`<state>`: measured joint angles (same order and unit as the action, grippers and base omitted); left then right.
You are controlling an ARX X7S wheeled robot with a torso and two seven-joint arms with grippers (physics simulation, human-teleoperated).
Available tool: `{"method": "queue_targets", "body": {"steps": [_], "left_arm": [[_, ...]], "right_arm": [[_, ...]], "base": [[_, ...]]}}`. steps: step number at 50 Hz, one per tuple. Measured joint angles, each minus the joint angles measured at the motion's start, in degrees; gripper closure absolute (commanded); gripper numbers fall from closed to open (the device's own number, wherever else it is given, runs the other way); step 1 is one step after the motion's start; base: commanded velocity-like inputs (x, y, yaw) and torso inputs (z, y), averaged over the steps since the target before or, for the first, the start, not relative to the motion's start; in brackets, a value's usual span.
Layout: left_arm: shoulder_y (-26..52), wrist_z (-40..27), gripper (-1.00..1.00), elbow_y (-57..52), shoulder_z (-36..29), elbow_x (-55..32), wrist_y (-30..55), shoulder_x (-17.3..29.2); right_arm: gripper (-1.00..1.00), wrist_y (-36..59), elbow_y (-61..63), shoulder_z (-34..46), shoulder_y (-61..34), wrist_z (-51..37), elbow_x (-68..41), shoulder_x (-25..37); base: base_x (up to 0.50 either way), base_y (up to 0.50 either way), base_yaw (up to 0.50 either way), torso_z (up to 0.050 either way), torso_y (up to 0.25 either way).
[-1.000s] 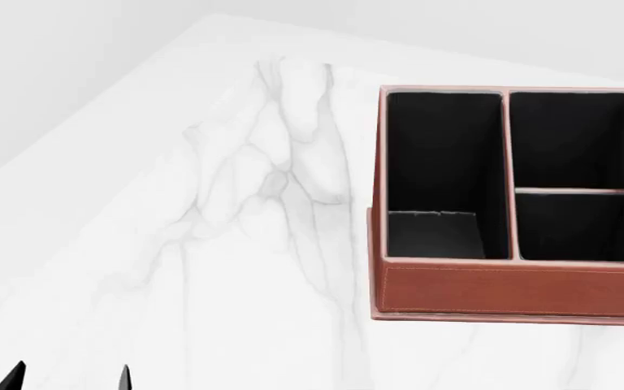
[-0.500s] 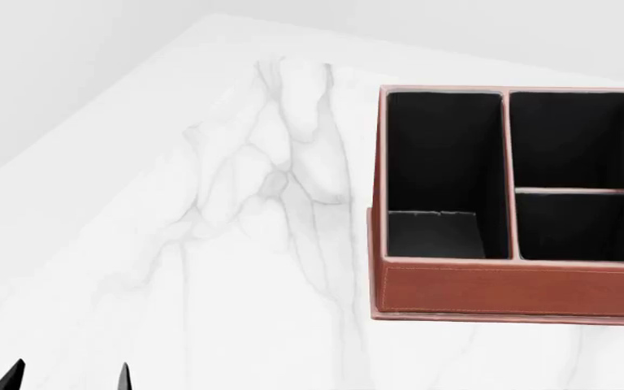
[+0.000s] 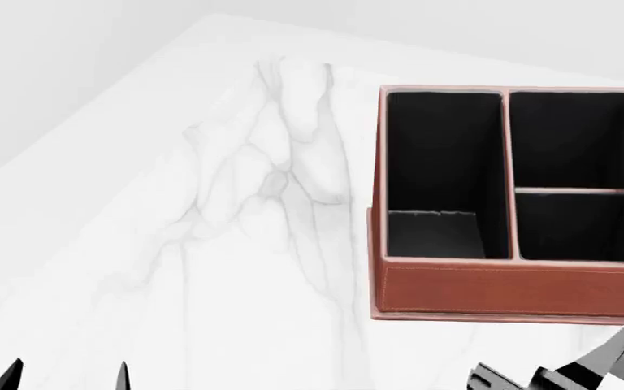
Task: Pick up the book and place it in the left compartment of the caddy.
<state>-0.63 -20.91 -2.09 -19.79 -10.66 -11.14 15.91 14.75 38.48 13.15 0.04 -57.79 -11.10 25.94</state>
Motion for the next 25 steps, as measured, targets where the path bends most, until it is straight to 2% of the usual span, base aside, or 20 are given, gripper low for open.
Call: {"method": "queue_targets", "body": {"steps": [12,25], "left_arm": [[-0.1,-0.1,-1.0,0.3,-0.3,-0.1,-0.4,0.1],[-0.2,-0.3,-1.0,0.2,-0.4,-0.3,-0.6,0.3]], "right_arm": [[1.0,7.0,5.1,3.2,-6.5,7.9,-4.5,4.7],[1.0,15.3,6.2,5.8,-15.3,16.1,-12.3,7.1]], "base": [[0.0,0.0,0.0,0.0,0.001],[0.0,0.0,0.0,0.0,0.002]]}}
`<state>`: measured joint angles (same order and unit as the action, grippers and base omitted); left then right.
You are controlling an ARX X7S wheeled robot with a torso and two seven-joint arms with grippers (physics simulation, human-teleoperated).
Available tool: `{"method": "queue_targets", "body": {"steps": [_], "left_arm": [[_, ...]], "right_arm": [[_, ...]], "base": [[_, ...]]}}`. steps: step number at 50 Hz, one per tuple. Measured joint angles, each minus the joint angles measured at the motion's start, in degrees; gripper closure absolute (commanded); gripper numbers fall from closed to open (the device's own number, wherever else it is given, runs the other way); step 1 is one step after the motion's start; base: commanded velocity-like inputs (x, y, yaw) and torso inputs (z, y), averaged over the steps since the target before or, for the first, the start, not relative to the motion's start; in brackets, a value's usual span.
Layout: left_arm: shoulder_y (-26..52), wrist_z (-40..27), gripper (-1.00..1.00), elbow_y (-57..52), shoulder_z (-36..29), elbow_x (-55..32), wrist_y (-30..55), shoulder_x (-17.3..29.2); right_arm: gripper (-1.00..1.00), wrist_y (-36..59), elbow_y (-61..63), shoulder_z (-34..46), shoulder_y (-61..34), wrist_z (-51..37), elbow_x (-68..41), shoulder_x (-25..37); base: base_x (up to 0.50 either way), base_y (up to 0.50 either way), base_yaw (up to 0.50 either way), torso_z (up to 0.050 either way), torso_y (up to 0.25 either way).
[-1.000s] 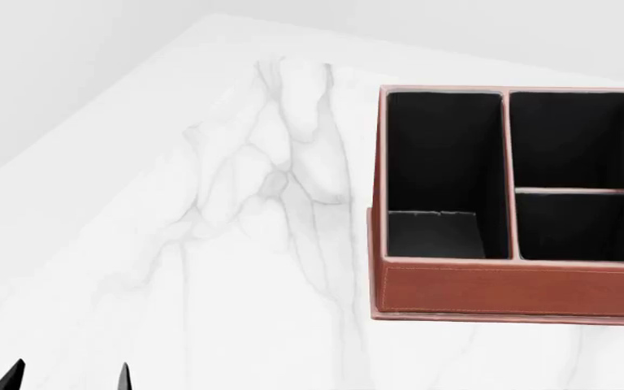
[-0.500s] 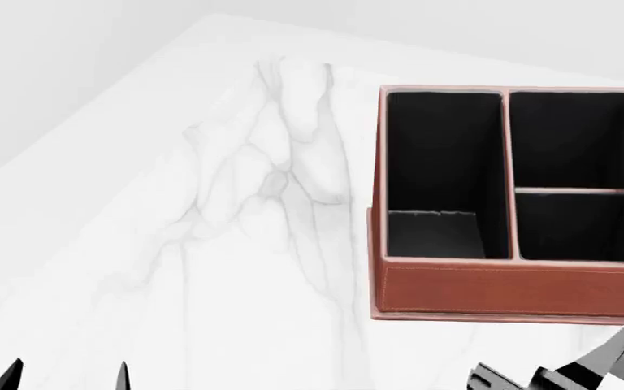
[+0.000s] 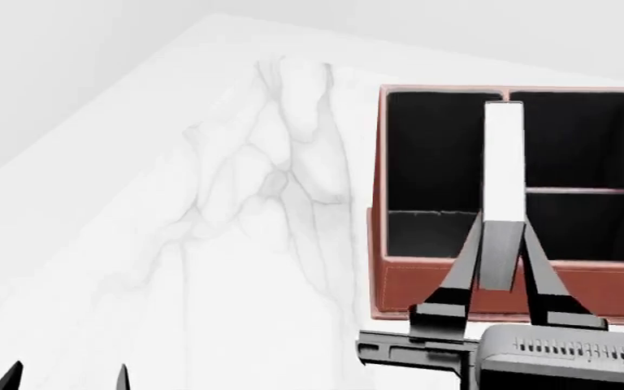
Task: Pick up the book and place it in the left compartment of the caddy.
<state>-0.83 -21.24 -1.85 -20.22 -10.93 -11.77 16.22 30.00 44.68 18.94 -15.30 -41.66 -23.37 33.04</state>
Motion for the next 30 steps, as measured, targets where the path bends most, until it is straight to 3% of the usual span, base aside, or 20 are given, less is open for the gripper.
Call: {"method": "queue_targets", "body": {"steps": [12,30], "left_arm": [[0.0,-0.3,-1.0,-0.3,-0.1,-0.2,0.2,0.2],[0.2,-1.0,-1.0,-0.7,-0.1,-0.3,0.4,0.4]], "right_arm": [[1.0,5.6,-4.2,-1.6,-7.6,5.3,-8.4,-0.2],[1.0,8.1,-15.2,0.0,-17.4,10.5,-10.8,-2.4]], "base": [[0.0,0.0,0.0,0.0,0.001],[0.0,0.0,0.0,0.001,0.002]]}}
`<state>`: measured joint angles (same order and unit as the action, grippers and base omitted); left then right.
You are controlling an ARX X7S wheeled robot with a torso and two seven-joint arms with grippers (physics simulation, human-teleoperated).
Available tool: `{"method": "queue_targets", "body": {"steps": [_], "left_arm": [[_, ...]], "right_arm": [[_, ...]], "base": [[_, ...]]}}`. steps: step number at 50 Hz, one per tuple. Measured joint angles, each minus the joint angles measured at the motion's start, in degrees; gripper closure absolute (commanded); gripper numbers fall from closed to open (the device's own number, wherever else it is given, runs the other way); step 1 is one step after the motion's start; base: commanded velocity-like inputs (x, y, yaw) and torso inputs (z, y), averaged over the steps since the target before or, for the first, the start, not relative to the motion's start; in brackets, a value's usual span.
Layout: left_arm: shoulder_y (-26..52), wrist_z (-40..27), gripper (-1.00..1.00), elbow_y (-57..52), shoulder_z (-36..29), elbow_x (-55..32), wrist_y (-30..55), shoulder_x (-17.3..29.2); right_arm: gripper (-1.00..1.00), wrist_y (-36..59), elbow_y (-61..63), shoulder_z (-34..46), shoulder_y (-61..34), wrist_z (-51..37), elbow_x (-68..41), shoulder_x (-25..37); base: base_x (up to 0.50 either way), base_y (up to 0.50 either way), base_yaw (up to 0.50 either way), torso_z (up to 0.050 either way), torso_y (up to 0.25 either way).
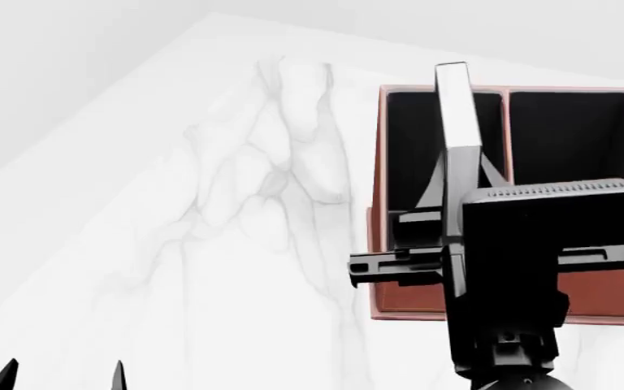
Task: Pick up the book and place it in the left compartment of the caddy.
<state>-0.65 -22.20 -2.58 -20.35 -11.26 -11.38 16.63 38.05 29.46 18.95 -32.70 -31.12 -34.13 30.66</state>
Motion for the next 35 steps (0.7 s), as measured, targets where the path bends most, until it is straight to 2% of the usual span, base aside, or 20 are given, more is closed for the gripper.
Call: {"method": "queue_targets", "body": {"steps": [23,35], "left_arm": [[-0.1,-0.8,-1.0,0.4,-0.3,0.7,-1.3,0.1],[0.2,-0.6,-1.0,0.1,-0.1,-0.4,-2.0,0.2]], "right_arm": [[1.0,0.8,-6.5,1.3,-4.2,2.4,-1.0,-2.0],[1.0,-6.7,-19.4,2.1,-8.8,7.3,2.0,-5.0]], "base": [[0.0,0.0,0.0,0.0,0.001],[0.0,0.0,0.0,0.001,0.002]]}}
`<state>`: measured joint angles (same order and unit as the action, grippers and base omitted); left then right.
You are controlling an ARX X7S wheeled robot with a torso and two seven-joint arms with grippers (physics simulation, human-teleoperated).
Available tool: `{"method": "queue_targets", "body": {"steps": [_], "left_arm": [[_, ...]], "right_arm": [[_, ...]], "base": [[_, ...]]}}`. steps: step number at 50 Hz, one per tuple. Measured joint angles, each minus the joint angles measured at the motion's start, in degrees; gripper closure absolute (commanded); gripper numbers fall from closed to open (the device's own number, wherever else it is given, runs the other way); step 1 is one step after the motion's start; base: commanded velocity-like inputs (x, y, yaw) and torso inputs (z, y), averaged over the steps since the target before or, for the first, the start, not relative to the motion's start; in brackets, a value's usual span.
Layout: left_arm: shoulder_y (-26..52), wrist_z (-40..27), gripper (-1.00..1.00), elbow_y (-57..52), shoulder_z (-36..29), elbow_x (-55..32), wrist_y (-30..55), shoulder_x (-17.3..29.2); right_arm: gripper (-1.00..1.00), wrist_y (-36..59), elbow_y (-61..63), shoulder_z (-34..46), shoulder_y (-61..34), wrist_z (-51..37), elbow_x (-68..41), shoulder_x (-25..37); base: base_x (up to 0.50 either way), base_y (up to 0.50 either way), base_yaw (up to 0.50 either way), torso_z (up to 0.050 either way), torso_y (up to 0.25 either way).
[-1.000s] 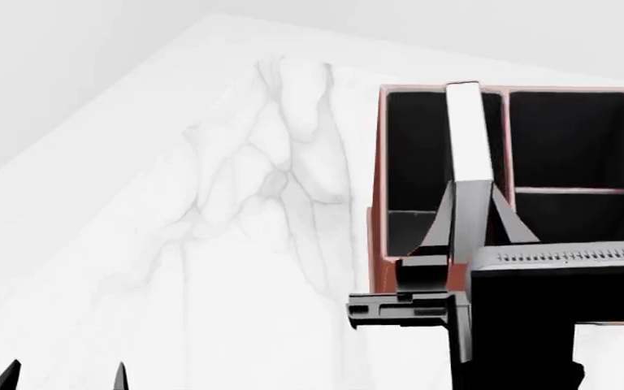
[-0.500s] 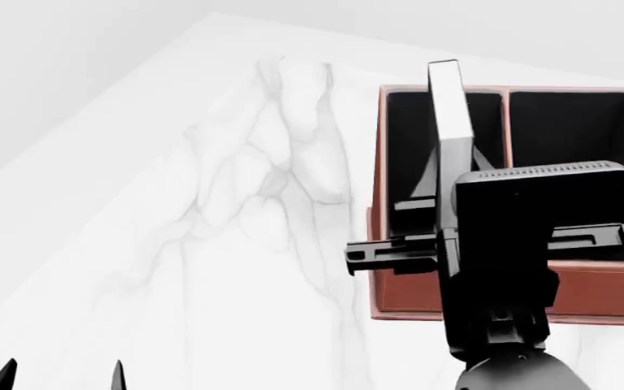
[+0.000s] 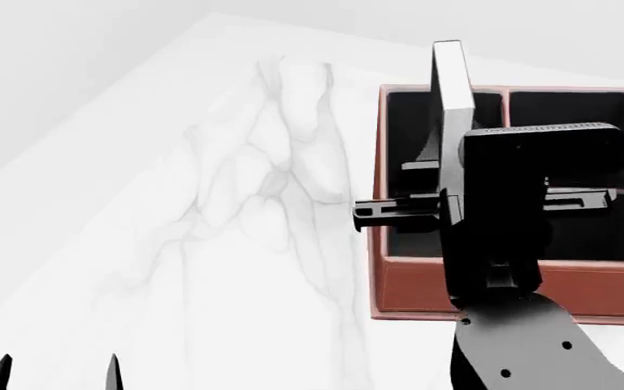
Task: Pick up the book and place it in the left compartment of the caddy.
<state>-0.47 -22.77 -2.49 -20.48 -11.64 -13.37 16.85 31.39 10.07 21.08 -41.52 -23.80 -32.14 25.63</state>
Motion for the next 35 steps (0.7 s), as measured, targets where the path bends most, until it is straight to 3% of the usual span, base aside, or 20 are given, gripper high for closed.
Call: {"method": "queue_targets", "body": {"steps": [10,17,25,35], "left_arm": [[-0.1,-0.1,-1.0,-0.3,0.1,-0.3,-0.6,0.2],[-0.4,-0.5,-1.0,-0.7,0.1,0.2,-1.4,0.3],[-0.6,-0.6,-1.0,-0.9,0.2,-0.2,-1.7,0.4],[-0.9,-1.1,-1.0,-1.1,0.2,0.1,-2.5,0.5]], "right_arm": [[1.0,-5.4,-12.1,1.3,-4.4,3.7,2.9,-2.9],[1.0,-8.9,-19.9,2.2,-7.2,6.2,4.7,-4.6],[1.0,-12.4,-27.8,2.9,-9.6,8.4,5.6,-6.4],[1.0,-14.8,-33.2,3.1,-11.2,9.6,6.3,-7.5]], "base": [[0.0,0.0,0.0,0.0,0.001],[0.0,0.0,0.0,0.0,-0.232],[0.0,0.0,0.0,0.0,-0.012],[0.0,0.0,0.0,0.0,-0.183]]}}
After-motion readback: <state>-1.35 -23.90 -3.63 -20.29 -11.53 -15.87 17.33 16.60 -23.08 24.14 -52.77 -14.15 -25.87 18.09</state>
